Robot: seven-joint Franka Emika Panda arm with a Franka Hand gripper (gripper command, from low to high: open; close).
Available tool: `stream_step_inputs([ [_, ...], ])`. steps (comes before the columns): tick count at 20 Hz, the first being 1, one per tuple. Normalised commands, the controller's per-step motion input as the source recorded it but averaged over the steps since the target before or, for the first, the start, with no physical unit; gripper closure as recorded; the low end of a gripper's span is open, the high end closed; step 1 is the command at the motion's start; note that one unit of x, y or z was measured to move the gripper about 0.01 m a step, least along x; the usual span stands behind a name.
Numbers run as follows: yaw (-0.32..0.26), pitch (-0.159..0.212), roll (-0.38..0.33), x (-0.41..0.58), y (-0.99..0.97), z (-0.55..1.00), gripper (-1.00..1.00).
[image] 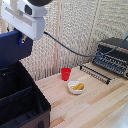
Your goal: Gently maneuver your gripper in the book's direction. Confidently hold the book by angling your gripper properly. Relocate the book to the caddy. Pinpoint the back pocket of the caddy and set the book down inside it.
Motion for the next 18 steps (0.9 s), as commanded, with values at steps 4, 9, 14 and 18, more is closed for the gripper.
stream_step_inputs([
  [4,-0.170,0.008,0.009,0.041,0.61,0.17,1.00],
  [9,-0.177,0.014,0.000,0.178,0.57,0.04,1.00],
  [14,-0.173,0.012,0.000,0.362,0.46,-0.01,1.00],
  [18,-0.186,0.004,0.000,0.349,0.32,-0.02,1.00],
])
